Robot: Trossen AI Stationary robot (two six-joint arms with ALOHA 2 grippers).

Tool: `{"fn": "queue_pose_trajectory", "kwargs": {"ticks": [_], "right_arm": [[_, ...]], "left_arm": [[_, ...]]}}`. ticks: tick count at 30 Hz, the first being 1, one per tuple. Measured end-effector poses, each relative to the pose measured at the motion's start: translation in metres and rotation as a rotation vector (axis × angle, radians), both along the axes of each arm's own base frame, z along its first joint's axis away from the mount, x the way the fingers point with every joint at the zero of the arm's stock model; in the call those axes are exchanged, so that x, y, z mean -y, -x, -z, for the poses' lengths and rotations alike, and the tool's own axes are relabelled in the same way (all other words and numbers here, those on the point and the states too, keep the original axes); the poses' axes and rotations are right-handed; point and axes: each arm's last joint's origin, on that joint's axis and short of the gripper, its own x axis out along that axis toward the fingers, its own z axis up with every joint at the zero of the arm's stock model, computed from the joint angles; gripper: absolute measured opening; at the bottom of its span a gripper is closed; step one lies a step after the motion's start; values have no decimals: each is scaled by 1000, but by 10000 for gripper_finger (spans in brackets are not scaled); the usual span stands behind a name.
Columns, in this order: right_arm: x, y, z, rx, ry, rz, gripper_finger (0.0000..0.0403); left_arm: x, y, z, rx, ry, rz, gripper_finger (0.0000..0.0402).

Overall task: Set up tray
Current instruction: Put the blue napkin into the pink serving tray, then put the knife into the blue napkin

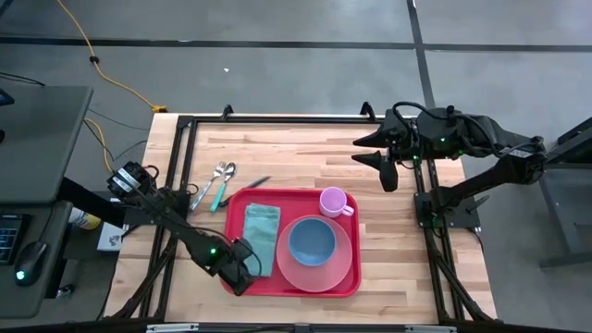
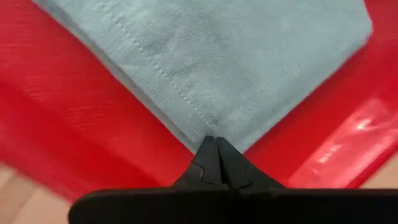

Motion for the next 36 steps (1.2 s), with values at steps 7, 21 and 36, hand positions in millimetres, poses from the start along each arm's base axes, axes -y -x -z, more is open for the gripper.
{"fn": "queue_pose_trajectory", "kwargs": {"ticks": [7, 21, 36], "right_arm": [[0, 0, 0, 0, -5, -11, 169], [-2, 1, 2, -20, -23, -54, 169], [-2, 2, 4, -47, -33, -79, 169]], "left_arm": [[4, -6, -4, 46, 19, 0, 9], [1, -3, -20, 87, 32, 22, 23], [-54, 52, -89, 48, -237, -94, 12]]}}
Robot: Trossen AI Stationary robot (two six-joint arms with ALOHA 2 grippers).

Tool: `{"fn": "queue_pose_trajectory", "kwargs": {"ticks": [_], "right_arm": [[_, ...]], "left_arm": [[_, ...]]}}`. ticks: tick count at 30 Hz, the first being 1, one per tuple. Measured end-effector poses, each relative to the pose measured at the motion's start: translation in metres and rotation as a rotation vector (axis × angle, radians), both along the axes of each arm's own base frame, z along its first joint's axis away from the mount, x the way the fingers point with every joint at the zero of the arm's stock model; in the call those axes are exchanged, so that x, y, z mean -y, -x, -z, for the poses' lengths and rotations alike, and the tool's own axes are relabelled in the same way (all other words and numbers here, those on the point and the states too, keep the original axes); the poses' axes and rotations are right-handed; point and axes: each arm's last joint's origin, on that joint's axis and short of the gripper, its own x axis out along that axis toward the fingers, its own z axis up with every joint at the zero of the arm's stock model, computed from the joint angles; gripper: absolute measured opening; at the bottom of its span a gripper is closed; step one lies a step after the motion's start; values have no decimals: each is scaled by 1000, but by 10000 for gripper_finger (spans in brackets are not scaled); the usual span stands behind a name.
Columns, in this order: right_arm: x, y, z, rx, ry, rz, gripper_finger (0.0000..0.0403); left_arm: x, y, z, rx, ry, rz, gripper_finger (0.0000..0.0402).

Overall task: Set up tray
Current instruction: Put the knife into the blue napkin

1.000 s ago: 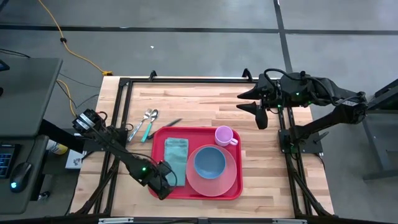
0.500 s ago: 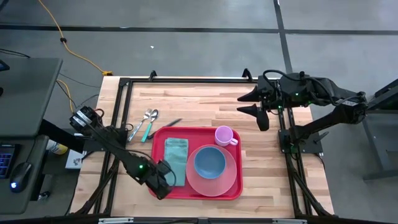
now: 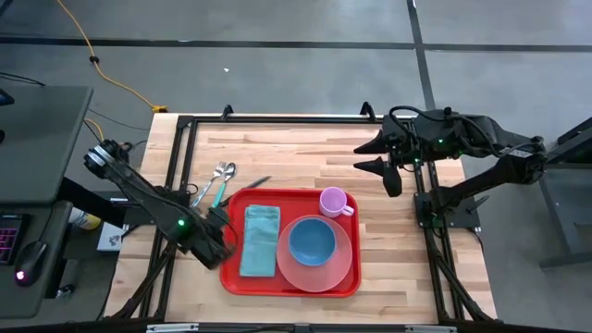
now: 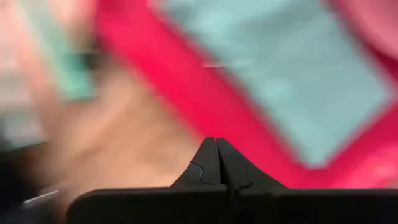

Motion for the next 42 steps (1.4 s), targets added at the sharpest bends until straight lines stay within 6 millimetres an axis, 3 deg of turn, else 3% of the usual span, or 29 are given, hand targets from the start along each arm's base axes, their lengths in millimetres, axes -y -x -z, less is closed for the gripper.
{"fn": "queue_pose_trajectory", "kwargs": {"ticks": [5, 10, 17, 22, 32, 42], "right_arm": [[0, 0, 0, -1, 0, 0, 169], [0, 0, 0, -1, 1, 2, 169], [0, 0, 0, -1, 2, 9, 169], [0, 0, 0, -1, -5, 12, 169], [-4, 1, 1, -12, -41, 7, 169], [-19, 4, 4, -36, -28, 6, 169]], "left_arm": [[-21, 25, -21, -134, -145, -67, 11], [-31, 34, -26, -197, -241, -80, 19], [-49, 20, -26, -230, -353, 108, 9], [-72, 8, -26, -311, -363, 160, 8], [-123, -10, -24, -411, -257, 291, 9], [-157, -20, -15, -433, -140, 507, 9]]}}
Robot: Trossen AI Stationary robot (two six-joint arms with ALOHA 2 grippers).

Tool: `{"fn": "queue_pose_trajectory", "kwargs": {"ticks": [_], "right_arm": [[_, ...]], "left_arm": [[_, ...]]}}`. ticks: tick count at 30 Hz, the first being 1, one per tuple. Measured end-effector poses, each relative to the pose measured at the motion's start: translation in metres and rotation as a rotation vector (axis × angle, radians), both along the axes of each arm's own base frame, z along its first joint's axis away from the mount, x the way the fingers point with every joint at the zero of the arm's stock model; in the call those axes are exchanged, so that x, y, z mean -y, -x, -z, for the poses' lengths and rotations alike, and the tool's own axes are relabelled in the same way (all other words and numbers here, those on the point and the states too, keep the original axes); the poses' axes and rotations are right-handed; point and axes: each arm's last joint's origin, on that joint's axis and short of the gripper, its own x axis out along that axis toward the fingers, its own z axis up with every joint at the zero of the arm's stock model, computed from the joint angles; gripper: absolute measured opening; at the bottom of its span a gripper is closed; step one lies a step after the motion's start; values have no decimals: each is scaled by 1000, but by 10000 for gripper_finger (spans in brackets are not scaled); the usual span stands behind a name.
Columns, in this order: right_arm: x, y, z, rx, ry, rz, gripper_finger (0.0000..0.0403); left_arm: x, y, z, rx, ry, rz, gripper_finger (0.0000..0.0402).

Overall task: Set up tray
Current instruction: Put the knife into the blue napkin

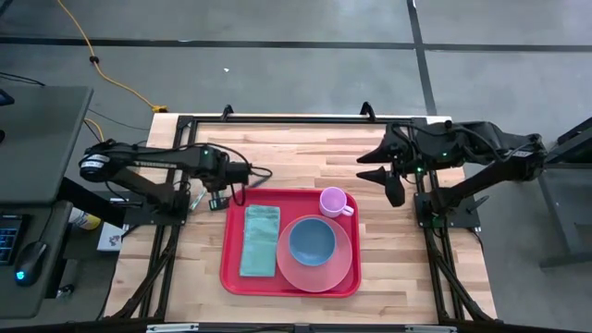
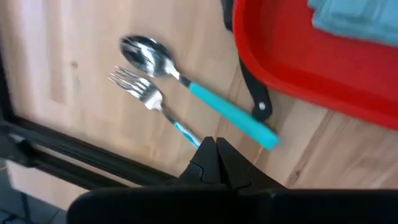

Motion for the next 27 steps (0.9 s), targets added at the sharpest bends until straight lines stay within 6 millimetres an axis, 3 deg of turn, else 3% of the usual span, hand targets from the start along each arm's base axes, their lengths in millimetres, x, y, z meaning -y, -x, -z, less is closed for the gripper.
{"fn": "queue_pose_trajectory", "kwargs": {"ticks": [7, 15, 27], "right_arm": [[-6, 1, 0, 2, -11, -2, 169], [-5, 1, 0, 6, 6, 28, 169], [-5, 1, 0, 8, 3, 46, 169]], "left_arm": [[-5, 11, 27, -86, 99, 11, 12], [-2, 9, 55, -12, 198, 55, 12], [2, 10, 74, 58, 317, -52, 8]]}}
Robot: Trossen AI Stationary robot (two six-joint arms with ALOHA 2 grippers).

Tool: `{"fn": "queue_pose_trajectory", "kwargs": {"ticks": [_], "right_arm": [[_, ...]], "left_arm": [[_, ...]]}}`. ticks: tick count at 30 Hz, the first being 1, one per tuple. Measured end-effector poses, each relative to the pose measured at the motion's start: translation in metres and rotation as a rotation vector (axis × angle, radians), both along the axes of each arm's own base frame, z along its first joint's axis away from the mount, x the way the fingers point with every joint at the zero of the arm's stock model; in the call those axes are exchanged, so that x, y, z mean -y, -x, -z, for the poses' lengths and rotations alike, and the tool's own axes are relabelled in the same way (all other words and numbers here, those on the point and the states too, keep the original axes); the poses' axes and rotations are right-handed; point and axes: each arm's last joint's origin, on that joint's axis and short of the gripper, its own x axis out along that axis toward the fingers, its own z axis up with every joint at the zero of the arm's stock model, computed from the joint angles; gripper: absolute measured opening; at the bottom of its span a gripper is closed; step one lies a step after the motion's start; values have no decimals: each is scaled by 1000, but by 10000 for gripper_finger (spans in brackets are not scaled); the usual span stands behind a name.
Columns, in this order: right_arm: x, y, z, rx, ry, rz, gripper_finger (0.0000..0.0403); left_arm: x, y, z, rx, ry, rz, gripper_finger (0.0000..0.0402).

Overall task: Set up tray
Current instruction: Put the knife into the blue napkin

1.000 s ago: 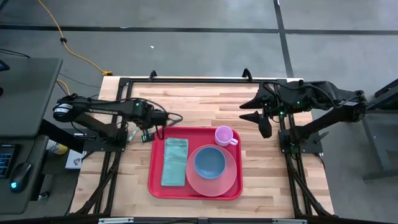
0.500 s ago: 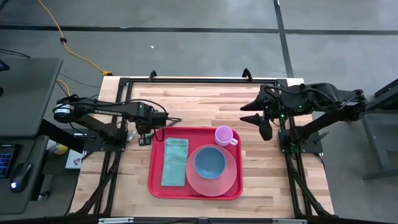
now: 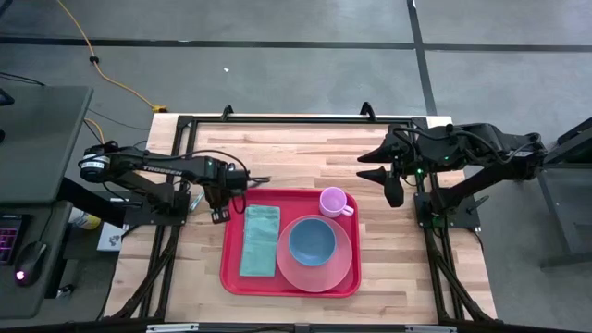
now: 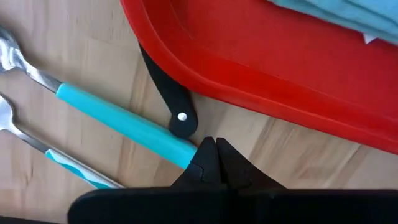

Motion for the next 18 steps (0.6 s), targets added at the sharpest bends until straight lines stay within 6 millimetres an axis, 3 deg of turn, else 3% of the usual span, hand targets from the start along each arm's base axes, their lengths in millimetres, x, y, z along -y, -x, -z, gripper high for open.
{"fn": "queue_pose_trajectory", "kwargs": {"ticks": [7, 18], "right_arm": [[0, 0, 0, 0, 0, 0, 169], [0, 0, 0, 0, 2, -1, 169]], "left_arm": [[3, 0, 0, 1, 63, -31, 8], [28, -6, 0, 33, 46, -109, 8]]}}
